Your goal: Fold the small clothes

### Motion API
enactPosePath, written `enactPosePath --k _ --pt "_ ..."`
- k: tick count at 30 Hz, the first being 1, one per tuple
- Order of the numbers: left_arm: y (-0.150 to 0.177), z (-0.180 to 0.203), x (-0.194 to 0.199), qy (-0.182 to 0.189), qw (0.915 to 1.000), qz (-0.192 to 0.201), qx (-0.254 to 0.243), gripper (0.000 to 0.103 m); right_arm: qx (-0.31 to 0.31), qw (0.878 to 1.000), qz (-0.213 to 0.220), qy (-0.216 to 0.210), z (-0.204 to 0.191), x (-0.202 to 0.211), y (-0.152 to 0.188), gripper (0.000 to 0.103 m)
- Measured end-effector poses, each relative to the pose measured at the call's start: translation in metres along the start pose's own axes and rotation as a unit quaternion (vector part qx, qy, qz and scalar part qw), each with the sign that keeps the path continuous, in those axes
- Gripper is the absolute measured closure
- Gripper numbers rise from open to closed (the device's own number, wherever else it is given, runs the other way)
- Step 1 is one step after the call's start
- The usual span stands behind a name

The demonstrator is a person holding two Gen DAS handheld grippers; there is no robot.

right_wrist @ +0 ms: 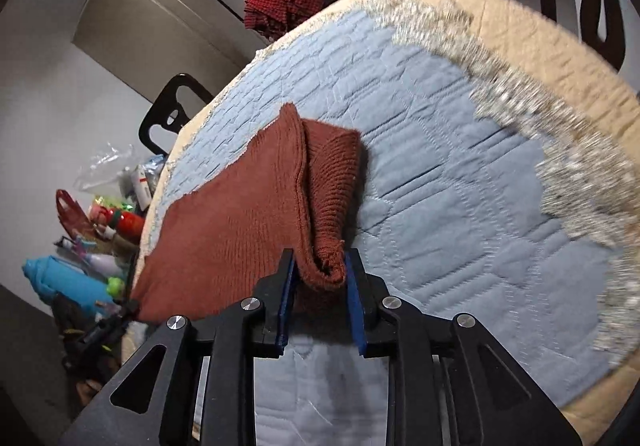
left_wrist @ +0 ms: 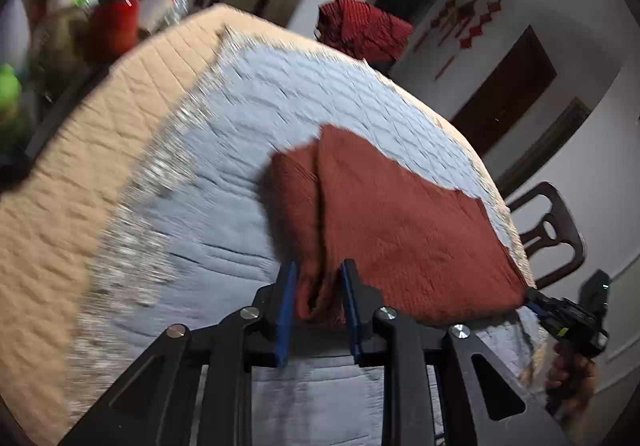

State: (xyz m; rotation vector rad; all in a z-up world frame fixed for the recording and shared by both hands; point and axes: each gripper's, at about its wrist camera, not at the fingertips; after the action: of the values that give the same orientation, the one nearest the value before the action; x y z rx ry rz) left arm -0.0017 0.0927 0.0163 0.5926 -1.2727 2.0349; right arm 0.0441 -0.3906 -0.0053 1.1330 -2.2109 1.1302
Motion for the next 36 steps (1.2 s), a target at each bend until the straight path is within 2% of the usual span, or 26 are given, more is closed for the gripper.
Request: enactPosePath --k 5,8,11,13,16,19,20,24,27,31,33,36 --pt "-0.007 -0.002 0.023 -0.029 0.9988 0.038 -0.011 0.072 0.045 0.998 0.04 0.035 -0.009 0.025 0.003 0.078" --pt "-0.011 0.013 0.02 -0.016 0.9983 0.045 -0.034 0.071 0.091 0.993 0.063 0.031 -0.028 0.026 0.004 0.078" --pt "-0.014 0.034 0.003 0.001 0.9979 0.035 -0.055 0.071 0.121 0.991 0.064 0.006 -0.047 0.011 0.003 0.079" --pt "-0.014 0.045 -0.006 0.007 0.9973 0.028 -0.067 0.071 0.127 0.99 0.056 0.0 -0.053 -0.004 0.0 0.079" --pt "-0.015 0.055 -0.023 0.007 0.9963 0.021 -0.083 0.071 0.135 0.99 0.05 0.011 -0.055 -0.024 -0.004 0.08" --pt "-0.01 0.05 -0.045 -0.004 0.9966 -0.002 -0.083 0.071 0.123 0.991 0.04 0.033 -0.041 -0.042 -0.007 0.081" --pt "-0.008 0.045 -0.051 -0.003 0.997 -0.011 -0.076 0.072 0.116 0.992 0.034 0.038 -0.034 -0.047 -0.007 0.09" --pt "-0.002 0.04 -0.047 0.013 0.997 0.001 -0.076 0.072 0.087 0.996 0.034 0.014 -0.02 -0.041 -0.007 0.091" --pt "-0.005 0.043 -0.043 0.012 0.9973 -0.002 -0.073 0.071 0.107 0.993 0.03 0.034 -0.029 -0.036 -0.006 0.09" --pt "-0.013 0.052 -0.032 0.011 0.9958 0.025 -0.088 0.071 0.143 0.987 0.047 0.051 -0.046 -0.029 -0.009 0.088" --pt "-0.018 0.051 -0.035 0.01 0.9959 0.028 -0.086 0.067 0.142 0.988 0.047 0.05 -0.044 -0.033 -0.014 0.088" --pt "-0.017 0.043 -0.051 0.006 0.9972 0.008 -0.074 0.066 0.121 0.99 0.036 0.066 -0.032 -0.047 -0.019 0.088"
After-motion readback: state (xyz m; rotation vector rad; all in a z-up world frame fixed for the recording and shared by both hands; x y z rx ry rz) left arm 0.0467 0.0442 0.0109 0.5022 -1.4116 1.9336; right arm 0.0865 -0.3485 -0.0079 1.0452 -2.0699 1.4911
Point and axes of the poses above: each gripper's, at about its wrist camera, not at the fingertips, and x roughly against the way its jaws point, z to its right, y to its underside, and after that the axes turned 1 degree about -x, right-handed
